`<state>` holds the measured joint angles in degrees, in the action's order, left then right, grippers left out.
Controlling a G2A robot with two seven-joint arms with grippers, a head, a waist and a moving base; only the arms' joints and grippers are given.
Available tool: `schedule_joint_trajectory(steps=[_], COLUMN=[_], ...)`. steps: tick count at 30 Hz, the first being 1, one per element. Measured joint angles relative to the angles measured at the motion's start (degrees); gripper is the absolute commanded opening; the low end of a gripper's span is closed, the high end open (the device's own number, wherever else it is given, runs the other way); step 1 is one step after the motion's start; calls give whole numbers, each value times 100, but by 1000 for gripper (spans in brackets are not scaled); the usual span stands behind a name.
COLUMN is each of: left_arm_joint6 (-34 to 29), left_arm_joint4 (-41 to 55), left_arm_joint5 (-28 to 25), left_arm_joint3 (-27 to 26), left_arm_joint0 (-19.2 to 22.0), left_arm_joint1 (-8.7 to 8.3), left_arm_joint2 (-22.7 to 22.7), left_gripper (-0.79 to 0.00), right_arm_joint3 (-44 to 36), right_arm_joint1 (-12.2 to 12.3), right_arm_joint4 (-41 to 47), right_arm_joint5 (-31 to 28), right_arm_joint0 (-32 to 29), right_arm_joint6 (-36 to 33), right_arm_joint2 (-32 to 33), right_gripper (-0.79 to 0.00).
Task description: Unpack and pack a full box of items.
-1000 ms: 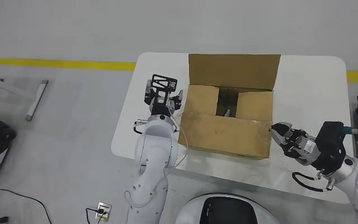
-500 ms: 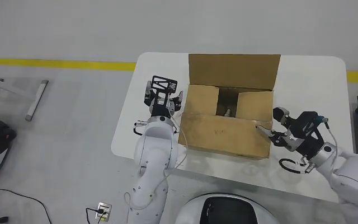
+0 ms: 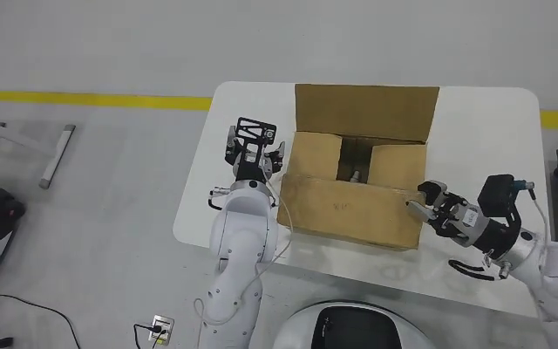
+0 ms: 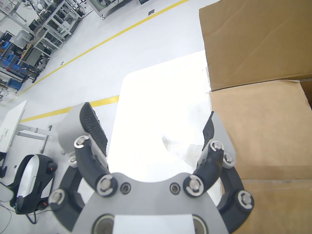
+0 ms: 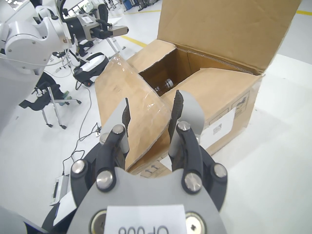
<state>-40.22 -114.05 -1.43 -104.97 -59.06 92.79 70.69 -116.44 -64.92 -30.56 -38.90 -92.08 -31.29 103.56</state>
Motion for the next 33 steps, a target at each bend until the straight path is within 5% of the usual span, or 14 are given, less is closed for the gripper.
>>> schedule_joint_trajectory(steps=[7, 8, 10, 18, 25, 33], left_arm_joint6=[9, 9, 9, -44, -128, -463], left_arm_joint4=[22, 23, 31, 131, 226, 206], left_arm_joint5=[-8, -8, -2, -25, -190, -684], left_arm_joint3=[-1, -6, -22, -213, -345, -320], left_arm_joint0=[8, 6, -3, 25, 124, 160], left_arm_joint1=[2, 2, 3, 13, 28, 42], left_arm_joint2=[-6, -7, -12, -40, -163, -493], left_gripper=[0, 0, 0, 0, 0, 0], right_arm_joint3=[-32, -41, -80, -582, -1102, -1088], right_arm_joint1=[90, 101, 123, 113, 12, -50], right_arm_joint4=[1081, 1137, 1169, 13, -2286, -3365], right_arm_joint5=[-149, -175, -229, -361, -460, -487], right_arm_joint0=[-182, -203, -250, -520, -952, -1402], right_arm_joint6=[-508, -565, -642, 70, 1839, 3364], right_arm_joint2=[198, 222, 272, 556, 663, 564], right_gripper=[-511, -554, -785, -785, -785, -785])
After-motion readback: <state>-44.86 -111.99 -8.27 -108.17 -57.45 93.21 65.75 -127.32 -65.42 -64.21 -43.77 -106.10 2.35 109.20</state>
